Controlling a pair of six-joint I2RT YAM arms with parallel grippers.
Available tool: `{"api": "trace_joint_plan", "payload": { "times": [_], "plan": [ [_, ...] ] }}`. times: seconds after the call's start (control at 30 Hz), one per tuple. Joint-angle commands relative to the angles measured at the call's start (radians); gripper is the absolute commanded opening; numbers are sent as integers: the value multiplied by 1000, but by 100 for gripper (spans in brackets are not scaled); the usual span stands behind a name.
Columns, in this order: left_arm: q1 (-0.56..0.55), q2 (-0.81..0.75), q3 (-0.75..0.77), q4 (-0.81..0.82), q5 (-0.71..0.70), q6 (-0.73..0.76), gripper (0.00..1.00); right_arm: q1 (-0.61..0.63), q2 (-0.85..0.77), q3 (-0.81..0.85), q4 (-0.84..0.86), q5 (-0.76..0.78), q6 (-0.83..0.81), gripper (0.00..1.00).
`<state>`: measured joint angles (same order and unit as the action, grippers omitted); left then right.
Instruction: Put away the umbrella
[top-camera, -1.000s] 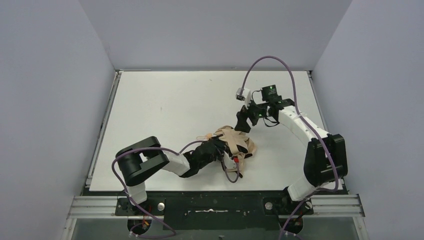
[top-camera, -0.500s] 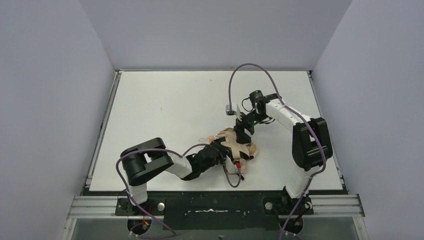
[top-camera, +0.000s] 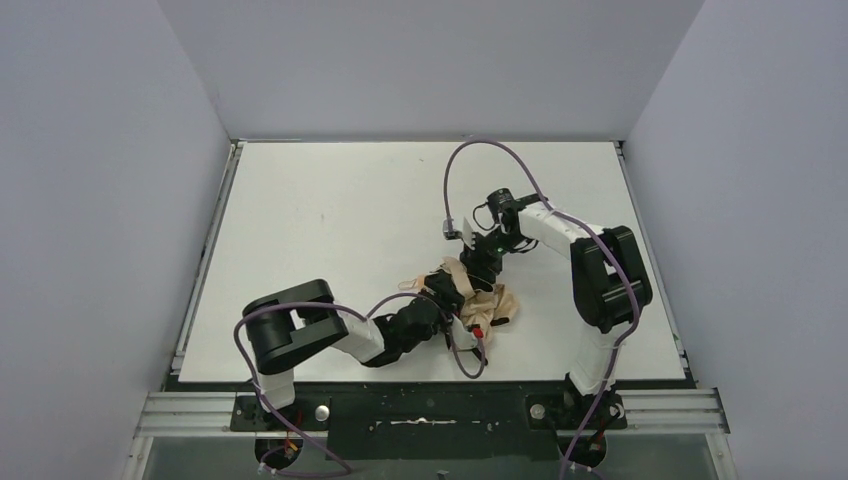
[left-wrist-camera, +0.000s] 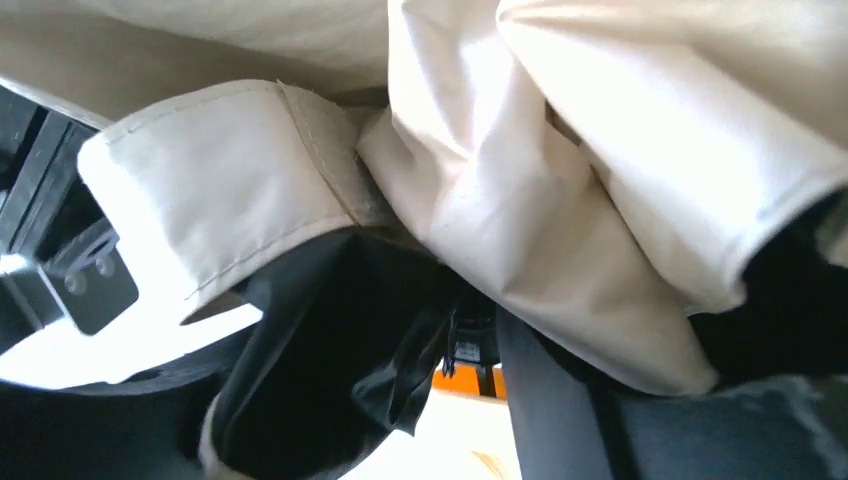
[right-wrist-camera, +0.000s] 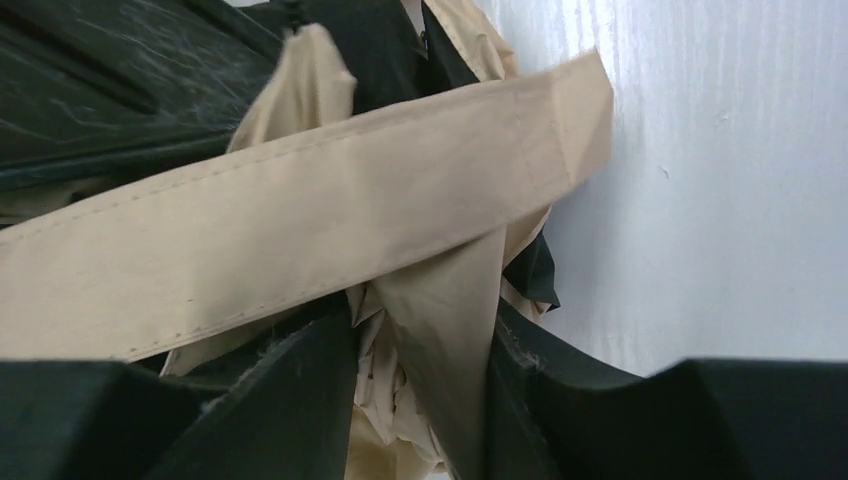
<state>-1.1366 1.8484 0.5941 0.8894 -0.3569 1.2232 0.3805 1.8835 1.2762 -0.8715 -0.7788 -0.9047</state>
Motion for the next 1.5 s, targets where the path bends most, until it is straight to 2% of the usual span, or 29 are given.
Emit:
{"api": "trace_joint_plan", "payload": {
  "times": [0.0,0.13,0.33,0.5,0.63,0.77,0.83,0.93,0.97,1.27,1.47],
  "plan": [
    [-10,-69,-13,60,-94,-83,62,7,29,-65,49,148,38,34],
    [-36,-158,-44,40,-140,-137,71,-3,-13,-109,155,161,77,23],
    [-81,-365,-96,-81,-203,-275,75,-9,-90,-173,298,169,116,14],
    [-77,-683,-126,-353,-173,-576,76,-5,-177,-258,472,219,144,14],
    [66,-929,-128,-592,26,-856,80,25,-253,-368,629,254,106,14],
    [263,-1045,-122,-701,221,-963,85,74,-353,-531,873,292,20,13],
    [372,-1043,-103,-743,367,-978,86,86,-378,-579,961,275,-1,13],
    [505,-983,-53,-790,626,-993,86,121,-406,-621,979,301,-61,12],
    [531,-955,-38,-785,672,-998,86,136,-417,-635,981,317,-87,11],
    [621,-602,147,-861,1048,-858,86,246,-569,-777,1085,412,-126,10],
    [627,-398,275,-973,1137,-739,87,278,-615,-805,1100,430,-121,10]
  ]
}}
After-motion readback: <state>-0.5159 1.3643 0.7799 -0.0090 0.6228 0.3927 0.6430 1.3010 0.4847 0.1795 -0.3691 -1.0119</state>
